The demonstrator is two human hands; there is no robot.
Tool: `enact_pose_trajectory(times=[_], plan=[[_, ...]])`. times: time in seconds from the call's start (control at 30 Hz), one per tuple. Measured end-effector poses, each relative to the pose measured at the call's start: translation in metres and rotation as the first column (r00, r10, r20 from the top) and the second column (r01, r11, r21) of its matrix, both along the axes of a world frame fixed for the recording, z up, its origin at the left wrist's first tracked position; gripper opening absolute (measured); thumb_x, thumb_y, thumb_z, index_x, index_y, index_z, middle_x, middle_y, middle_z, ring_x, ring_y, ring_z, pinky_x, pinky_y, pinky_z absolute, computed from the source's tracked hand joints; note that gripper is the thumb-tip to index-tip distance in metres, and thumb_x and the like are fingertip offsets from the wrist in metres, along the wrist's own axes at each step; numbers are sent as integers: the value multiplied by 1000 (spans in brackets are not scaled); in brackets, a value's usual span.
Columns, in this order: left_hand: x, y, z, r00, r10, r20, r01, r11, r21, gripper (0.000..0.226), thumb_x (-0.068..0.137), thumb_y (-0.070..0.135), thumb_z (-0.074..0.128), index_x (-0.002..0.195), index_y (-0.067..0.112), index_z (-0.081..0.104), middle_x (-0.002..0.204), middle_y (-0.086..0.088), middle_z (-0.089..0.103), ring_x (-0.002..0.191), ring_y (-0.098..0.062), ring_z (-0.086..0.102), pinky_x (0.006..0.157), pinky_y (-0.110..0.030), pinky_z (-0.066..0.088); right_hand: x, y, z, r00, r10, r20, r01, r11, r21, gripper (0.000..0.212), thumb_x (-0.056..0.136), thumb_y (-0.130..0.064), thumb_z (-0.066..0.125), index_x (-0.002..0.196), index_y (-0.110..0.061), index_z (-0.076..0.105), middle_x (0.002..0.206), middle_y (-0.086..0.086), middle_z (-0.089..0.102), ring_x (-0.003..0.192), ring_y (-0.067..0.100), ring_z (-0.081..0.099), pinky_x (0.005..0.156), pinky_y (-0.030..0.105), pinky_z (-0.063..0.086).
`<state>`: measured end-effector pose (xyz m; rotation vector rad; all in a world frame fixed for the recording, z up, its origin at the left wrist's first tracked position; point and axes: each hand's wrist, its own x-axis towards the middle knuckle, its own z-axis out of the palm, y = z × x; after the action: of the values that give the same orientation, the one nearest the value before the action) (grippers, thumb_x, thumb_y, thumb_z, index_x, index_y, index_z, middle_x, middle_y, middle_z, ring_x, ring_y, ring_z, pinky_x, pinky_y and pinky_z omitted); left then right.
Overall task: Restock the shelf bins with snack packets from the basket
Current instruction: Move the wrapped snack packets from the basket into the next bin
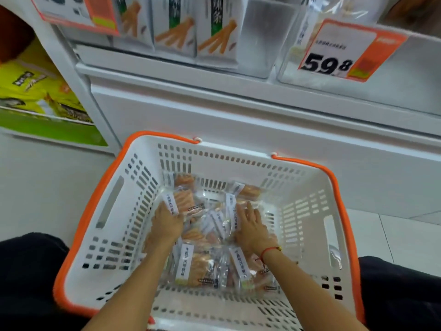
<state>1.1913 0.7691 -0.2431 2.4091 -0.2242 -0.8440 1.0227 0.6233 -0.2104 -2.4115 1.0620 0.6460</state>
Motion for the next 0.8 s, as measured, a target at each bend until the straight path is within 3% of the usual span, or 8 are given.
enact_pose_trajectory(times=[0.13,0.27,0.37,0.43,0.53,0.6,0.7,0.8], plan=[[4,-9,10,965,262,-15,-262,959,-108,62,82,22,71,132,1,41,126,-18,55,114,-39,54,94,-49,46,-4,-13,-5,997,-68,38,69,998,-14,95,84,-43,63,150,-10,4,156,10,8,140,37,13,113,45,26],[0,-14,19,925,358,-129,-373,918,-130,36,85,21,69,104,-7,57,98,-21,65,93,-37,64,77,-37,49,-15,-25,0,994,-112,-12,113,989,99,96,71,-63,69,141,-12,27,138,10,36,127,29,36,107,42,37],[-4,-15,25,924,342,-170,-370,912,-175,24,92,22,60,90,-2,58,94,-19,64,74,-29,57,61,-26,38,-22,-28,4,998,31,-60,-37,994,-99,69,76,-61,65,125,-16,49,126,5,49,119,23,43,100,32,39],[-6,-16,36,938,303,-170,-334,921,-202,23,97,24,50,96,2,55,90,-13,59,71,-22,53,55,-26,36,-24,-30,10,998,32,-45,-37,991,-126,42,84,-51,60,110,-18,59,119,2,53,116,21,43,97,31,36],[-4,-14,51,947,274,-168,-313,906,-284,26,99,24,46,112,3,53,111,-12,58,103,-31,57,78,-34,45,-25,-31,19,997,-55,61,46,989,137,8,91,-29,56,93,-22,54,101,1,56,103,22,47,91,38,41],[-3,-10,60,946,266,-185,-316,883,-346,32,99,26,47,124,7,52,124,-7,55,113,-28,53,89,-35,43,-24,-32,30,967,-171,191,95,932,349,22,93,-7,51,81,-25,47,87,-1,54,84,20,51,83,40,48],[-5,-4,70,950,226,-216,-298,866,-402,44,99,32,46,137,10,45,134,-5,49,120,-28,50,99,-38,42,-19,-38,52,913,-170,370,43,944,328,30,91,5,44,89,-23,56,81,-4,58,74,19,56,75,39,51],[-14,0,81,969,133,-208,-205,904,-375,48,102,30,38,145,9,32,149,-11,35,135,-28,36,108,-40,32,-7,-41,70,888,-80,453,-58,957,284,28,91,4,47,101,-16,64,95,4,63,87,23,59,82,40,49]])
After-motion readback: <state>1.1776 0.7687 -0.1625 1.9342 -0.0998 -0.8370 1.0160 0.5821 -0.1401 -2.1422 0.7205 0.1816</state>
